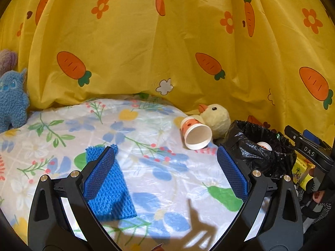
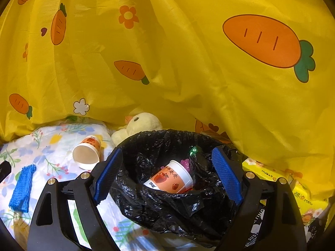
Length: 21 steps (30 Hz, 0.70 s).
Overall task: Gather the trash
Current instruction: 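Grasp the blue mesh net with the left gripper while the right moves toward the lying paper cup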
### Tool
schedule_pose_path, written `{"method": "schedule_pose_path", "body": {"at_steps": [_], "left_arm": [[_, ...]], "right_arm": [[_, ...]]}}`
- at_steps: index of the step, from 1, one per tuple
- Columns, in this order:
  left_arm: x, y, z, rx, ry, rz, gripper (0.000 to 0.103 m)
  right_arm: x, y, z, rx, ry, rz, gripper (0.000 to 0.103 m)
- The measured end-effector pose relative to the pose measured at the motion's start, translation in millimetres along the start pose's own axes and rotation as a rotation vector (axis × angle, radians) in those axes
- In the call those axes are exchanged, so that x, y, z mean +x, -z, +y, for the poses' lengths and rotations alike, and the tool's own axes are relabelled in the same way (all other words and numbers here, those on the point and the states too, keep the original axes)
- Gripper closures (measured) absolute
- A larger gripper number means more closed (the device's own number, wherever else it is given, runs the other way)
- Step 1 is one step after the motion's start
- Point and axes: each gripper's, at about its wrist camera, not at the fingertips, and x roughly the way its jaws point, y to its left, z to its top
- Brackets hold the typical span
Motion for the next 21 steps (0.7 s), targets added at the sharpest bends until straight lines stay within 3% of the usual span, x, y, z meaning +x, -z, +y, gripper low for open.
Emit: {"method": "schedule_pose_path", "body": {"at_steps": [9, 21], "left_arm": [[-7, 14, 46, -0.042, -0.077, 0.04, 0.007], [27, 26, 73, -0.06, -0.139, 0.201, 0.007]], "right_arm": [[-15, 8, 58, -0.053, -0.133, 0.002, 0.018], [-11, 21, 107, -0.085, -0.224, 0.051, 0.018]]}}
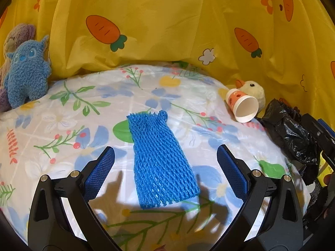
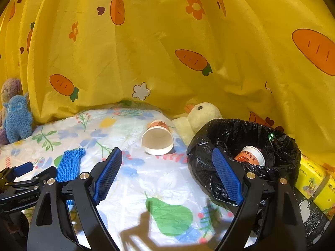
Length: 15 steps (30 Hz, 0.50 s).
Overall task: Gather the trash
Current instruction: 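Grasp the blue mesh net with the left gripper while the right moves toward the lying paper cup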
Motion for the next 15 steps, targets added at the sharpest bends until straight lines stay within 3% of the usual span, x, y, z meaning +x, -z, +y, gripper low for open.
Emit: {"method": "schedule_pose_path", "body": {"at_steps": [4, 15], "left_arm": [[20, -2, 3, -0.017, -0.009, 0.065, 0.01], [55, 2, 6, -0.026, -0.005, 0.226, 0.043]], "right_arm": [[3, 2, 4, -0.002, -0.007, 0.007, 0.018], [11, 5, 6, 0.004, -0.022, 0.029, 0.018]]}}
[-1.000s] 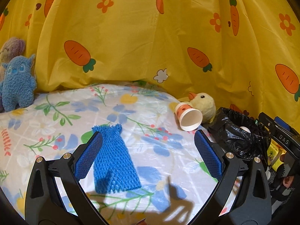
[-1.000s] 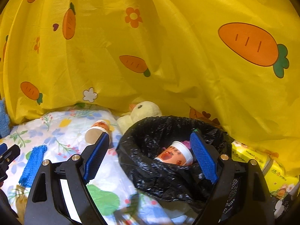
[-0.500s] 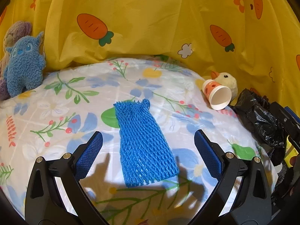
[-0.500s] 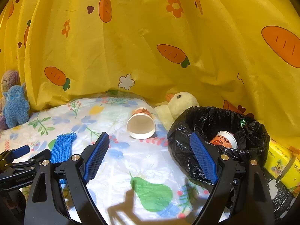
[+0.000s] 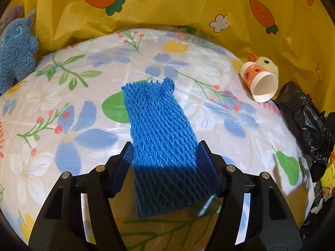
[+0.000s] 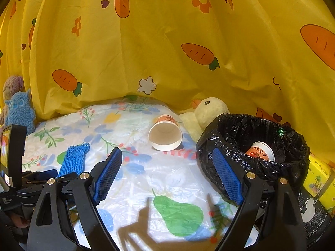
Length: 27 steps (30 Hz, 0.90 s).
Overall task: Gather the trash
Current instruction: 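Grasp the blue mesh net with the left gripper while the right moves toward the lying paper cup, then close the right gripper on the rim of the orange-white paper cup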
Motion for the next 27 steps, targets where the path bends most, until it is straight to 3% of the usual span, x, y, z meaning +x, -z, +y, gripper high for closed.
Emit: {"method": "schedule_pose_path", "body": {"at_steps": [1, 4, 6, 9, 15, 18, 23, 27], "left_arm": [[0, 0, 0, 0.0, -0.001, -0.002, 0.044], [-1, 0, 0, -0.001, -0.004, -0.003, 0.062], [-1, 0, 3, -0.012, 0.005, -0.003, 0.079], [-1, 0, 4, -0.018, 0.027, -0.006, 0.091], [-23, 1, -4, 0.03, 0.021, -0.084, 0.093], [-57, -7, -4, 0.026, 0.043, -0.172, 0.093], [-97, -32, -3, 0.042, -0.024, -0.313, 0.093], [-77, -47, 6, 0.003, -0.047, -0.296, 0.093]], "right_arm": [[0, 0, 1, -0.001, 0.0, 0.001, 0.018], [2, 1, 2, -0.001, -0.006, 0.009, 0.018], [4, 1, 2, -0.004, -0.013, 0.015, 0.018], [7, 0, 7, -0.018, -0.012, 0.02, 0.018], [27, -9, 7, 0.002, -0.028, 0.057, 0.018], [42, -14, 5, 0.025, -0.019, 0.081, 0.018], [71, -21, 13, 0.042, 0.002, 0.108, 0.023], [101, -23, 18, 0.053, 0.012, 0.165, 0.033]]}}
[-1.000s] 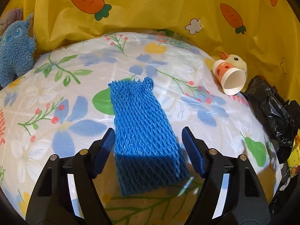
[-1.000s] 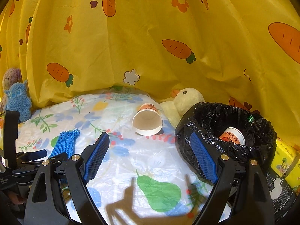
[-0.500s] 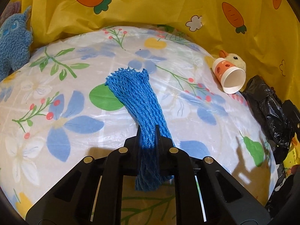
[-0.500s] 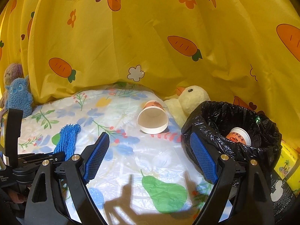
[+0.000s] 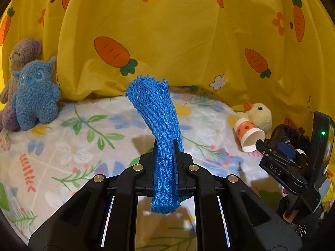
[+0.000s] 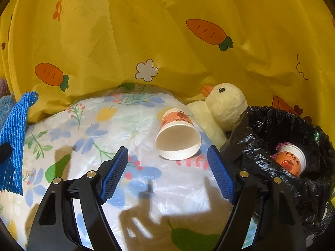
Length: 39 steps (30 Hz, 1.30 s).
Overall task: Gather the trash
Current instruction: 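Close the right gripper on the rim of the orange-white paper cup, then carry the blue net and paper cup over the bin with both grippers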
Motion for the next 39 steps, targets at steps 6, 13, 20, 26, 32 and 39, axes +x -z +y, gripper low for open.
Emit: {"method": "schedule_pose_path", "body": {"at_steps": [6, 13, 20, 26, 32, 39], "left_arm": [[32, 11, 19, -0.048, -0.002, 0.021, 0.093], [45, 22, 31, -0.071, -0.025, 0.049, 0.093], [46, 23, 38, -0.107, -0.015, 0.051, 0.093], [48, 23, 37, -0.104, -0.015, 0.056, 0.093], [49, 24, 38, -0.111, -0.013, 0.064, 0.093], [49, 24, 40, -0.119, -0.003, 0.064, 0.092]], "right_arm": [[38, -9, 4, 0.032, 0.014, 0.052, 0.048], [64, -15, 7, 0.044, 0.045, 0.082, 0.052], [80, -21, 7, 0.053, 0.065, 0.105, 0.064], [88, -22, 7, 0.055, 0.05, 0.134, 0.086], [90, -21, 5, 0.074, 0.039, 0.143, 0.099], [82, -21, 12, 0.039, 0.04, 0.094, 0.099]]}}
